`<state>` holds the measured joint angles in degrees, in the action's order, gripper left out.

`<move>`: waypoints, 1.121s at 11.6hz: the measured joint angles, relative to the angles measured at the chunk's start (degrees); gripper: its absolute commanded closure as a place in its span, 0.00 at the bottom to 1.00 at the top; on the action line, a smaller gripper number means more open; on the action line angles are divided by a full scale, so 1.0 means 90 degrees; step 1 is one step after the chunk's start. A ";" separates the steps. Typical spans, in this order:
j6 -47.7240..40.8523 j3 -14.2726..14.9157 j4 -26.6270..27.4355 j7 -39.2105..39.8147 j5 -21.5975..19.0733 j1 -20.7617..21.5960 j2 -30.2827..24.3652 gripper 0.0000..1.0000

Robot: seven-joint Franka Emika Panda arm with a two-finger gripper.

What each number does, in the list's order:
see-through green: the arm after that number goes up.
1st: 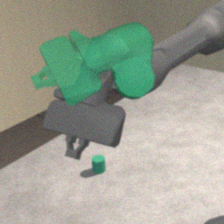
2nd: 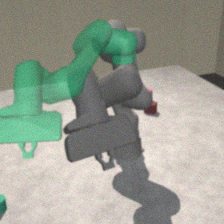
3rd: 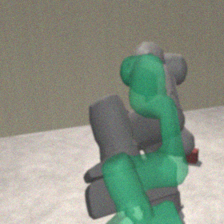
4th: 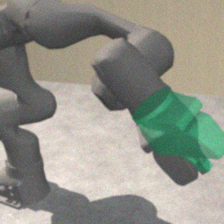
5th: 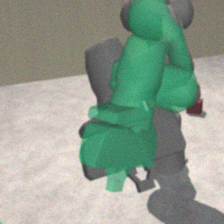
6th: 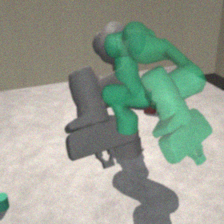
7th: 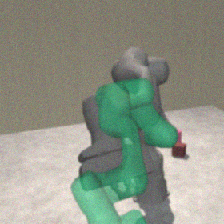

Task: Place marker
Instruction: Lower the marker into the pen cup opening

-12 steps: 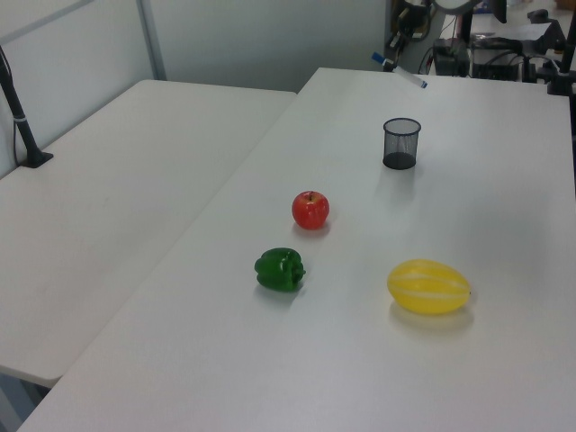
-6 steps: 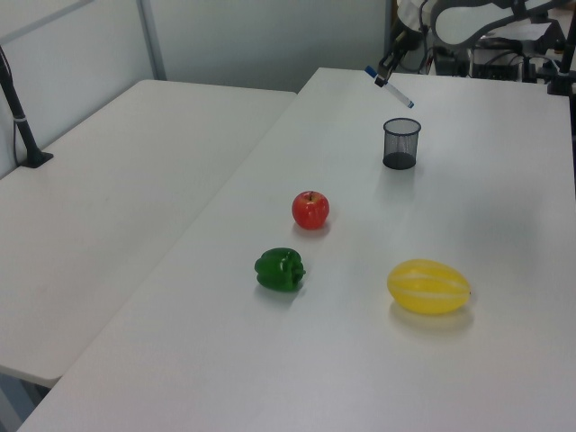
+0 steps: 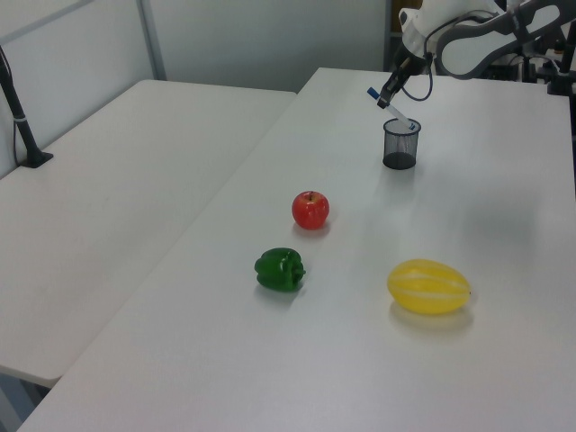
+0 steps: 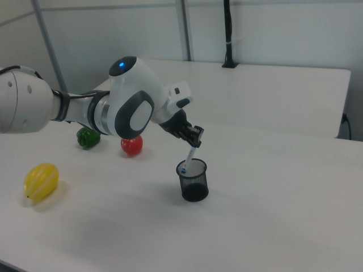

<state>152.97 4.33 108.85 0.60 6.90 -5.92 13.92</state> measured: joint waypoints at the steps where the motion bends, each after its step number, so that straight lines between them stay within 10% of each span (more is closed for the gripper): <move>1: 0.0000 0.0000 0.0029 0.0000 0.0000 0.0000 0.0000 0.85; 9: 0.0000 0.0017 0.0103 -0.0002 0.0000 -0.0011 0.0033 0.80; 13: 0.0000 0.0017 0.0106 -0.0004 0.0000 -0.0012 0.0060 0.45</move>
<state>152.98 4.48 109.80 0.56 6.90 -6.02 14.47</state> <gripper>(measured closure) 0.749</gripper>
